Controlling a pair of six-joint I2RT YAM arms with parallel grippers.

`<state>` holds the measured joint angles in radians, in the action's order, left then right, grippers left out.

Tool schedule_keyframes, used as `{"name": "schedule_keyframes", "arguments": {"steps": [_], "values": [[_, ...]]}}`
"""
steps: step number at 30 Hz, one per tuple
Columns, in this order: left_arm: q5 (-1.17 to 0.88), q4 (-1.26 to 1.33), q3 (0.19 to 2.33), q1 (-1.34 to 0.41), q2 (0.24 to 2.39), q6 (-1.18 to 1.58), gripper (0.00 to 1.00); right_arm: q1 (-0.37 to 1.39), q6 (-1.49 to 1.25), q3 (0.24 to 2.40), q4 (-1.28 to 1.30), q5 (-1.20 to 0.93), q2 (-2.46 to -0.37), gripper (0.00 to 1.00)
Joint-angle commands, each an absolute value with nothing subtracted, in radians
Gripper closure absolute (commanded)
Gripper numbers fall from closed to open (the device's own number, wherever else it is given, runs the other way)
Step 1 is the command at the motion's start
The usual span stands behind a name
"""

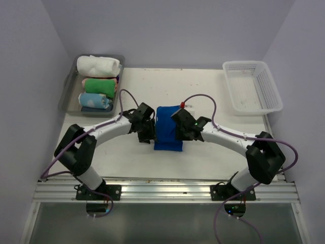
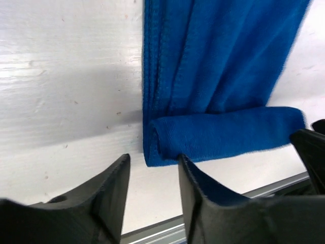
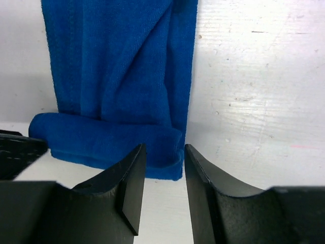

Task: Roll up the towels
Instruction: Roll the towel

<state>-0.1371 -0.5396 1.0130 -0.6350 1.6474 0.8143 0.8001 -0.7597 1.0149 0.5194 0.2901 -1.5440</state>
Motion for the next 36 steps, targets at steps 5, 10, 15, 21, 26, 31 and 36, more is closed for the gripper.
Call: {"name": "schedule_keyframes", "arguments": {"steps": [5,10,15,21,26,31,36], "values": [[-0.021,-0.552,0.993,-0.660,1.463,0.879,0.86,0.822,-0.726,0.996,0.589,0.364,-1.388,0.71],[-0.107,-0.462,0.966,-0.730,1.489,0.877,1.00,0.916,-0.707,0.995,0.612,0.379,-1.417,0.93],[-0.109,-0.405,0.986,-0.736,1.563,0.865,1.00,0.927,-0.675,1.019,0.572,0.338,-1.469,0.98],[-0.130,-0.362,1.026,-0.675,1.667,0.812,1.00,0.896,-0.632,1.046,0.505,0.342,-1.594,0.98],[-0.169,-0.318,1.025,-0.644,1.739,0.792,1.00,0.847,-0.589,1.017,0.414,0.356,-1.643,0.99],[-0.181,-0.298,1.002,-0.638,1.779,0.796,1.00,0.831,-0.552,0.965,0.362,0.316,-1.632,0.99],[-0.178,-0.302,1.008,-0.627,1.782,0.781,1.00,0.831,-0.531,0.916,0.318,0.243,-1.588,0.99]]}}
